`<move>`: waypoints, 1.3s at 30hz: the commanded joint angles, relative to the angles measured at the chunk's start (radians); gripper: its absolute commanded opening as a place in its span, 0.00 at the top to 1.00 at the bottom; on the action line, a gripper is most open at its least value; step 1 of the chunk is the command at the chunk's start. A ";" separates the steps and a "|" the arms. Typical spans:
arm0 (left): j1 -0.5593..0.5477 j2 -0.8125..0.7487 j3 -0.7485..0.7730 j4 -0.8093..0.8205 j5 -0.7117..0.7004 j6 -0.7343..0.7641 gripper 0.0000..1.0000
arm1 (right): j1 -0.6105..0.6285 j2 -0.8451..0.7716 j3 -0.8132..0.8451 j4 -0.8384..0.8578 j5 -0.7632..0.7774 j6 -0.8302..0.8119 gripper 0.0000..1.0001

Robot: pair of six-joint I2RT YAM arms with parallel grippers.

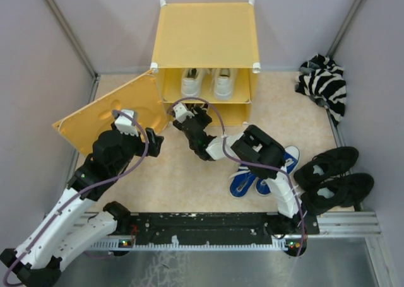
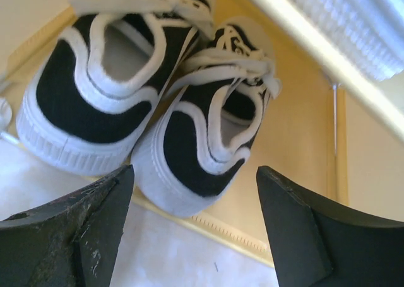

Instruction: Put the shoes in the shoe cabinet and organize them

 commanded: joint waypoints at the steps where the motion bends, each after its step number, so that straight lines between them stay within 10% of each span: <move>1: -0.001 -0.013 -0.006 0.014 -0.011 0.004 0.01 | 0.000 -0.110 -0.034 -0.045 -0.029 0.065 0.21; 12: -0.001 -0.001 -0.009 0.027 -0.004 0.002 0.01 | 0.073 -0.306 -0.132 -0.224 -0.057 0.162 0.22; 24: -0.001 0.005 0.002 0.030 0.021 0.017 0.01 | 0.154 -0.707 -0.208 -0.981 -0.116 0.729 0.26; 31: -0.001 -0.019 0.004 0.034 0.029 0.012 0.01 | 0.017 -0.953 -0.118 -1.649 -0.092 1.205 0.25; 39: -0.001 -0.032 -0.007 0.041 0.049 0.014 0.01 | -0.163 -1.093 -0.264 -1.795 -0.184 1.335 0.25</move>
